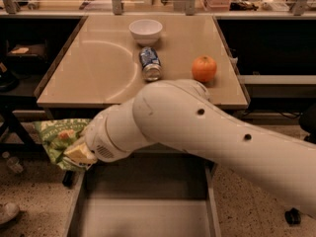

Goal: Pick green jalapeno chip bag from middle drawer and place on counter

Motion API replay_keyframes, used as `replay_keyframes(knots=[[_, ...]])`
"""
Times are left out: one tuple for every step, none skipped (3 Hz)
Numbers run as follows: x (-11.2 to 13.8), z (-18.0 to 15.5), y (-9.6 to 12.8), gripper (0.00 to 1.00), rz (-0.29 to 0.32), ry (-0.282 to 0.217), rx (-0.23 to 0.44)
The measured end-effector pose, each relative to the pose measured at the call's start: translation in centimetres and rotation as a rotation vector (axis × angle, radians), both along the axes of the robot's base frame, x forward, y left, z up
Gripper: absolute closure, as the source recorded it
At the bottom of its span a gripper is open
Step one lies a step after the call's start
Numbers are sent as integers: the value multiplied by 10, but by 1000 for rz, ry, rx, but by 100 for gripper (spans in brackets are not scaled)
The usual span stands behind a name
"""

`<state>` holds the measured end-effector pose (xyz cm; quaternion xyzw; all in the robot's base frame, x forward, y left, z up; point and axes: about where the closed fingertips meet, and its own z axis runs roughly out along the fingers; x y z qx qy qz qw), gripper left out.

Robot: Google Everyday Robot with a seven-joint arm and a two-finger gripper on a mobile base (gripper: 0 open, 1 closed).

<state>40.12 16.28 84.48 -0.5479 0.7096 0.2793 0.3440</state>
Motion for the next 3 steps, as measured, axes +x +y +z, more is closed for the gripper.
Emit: replay_keyframes(knots=[[34, 35, 8, 100, -16, -44, -2], [66, 60, 13, 100, -34, -63, -2], [95, 77, 21, 100, -39, -70, -8]])
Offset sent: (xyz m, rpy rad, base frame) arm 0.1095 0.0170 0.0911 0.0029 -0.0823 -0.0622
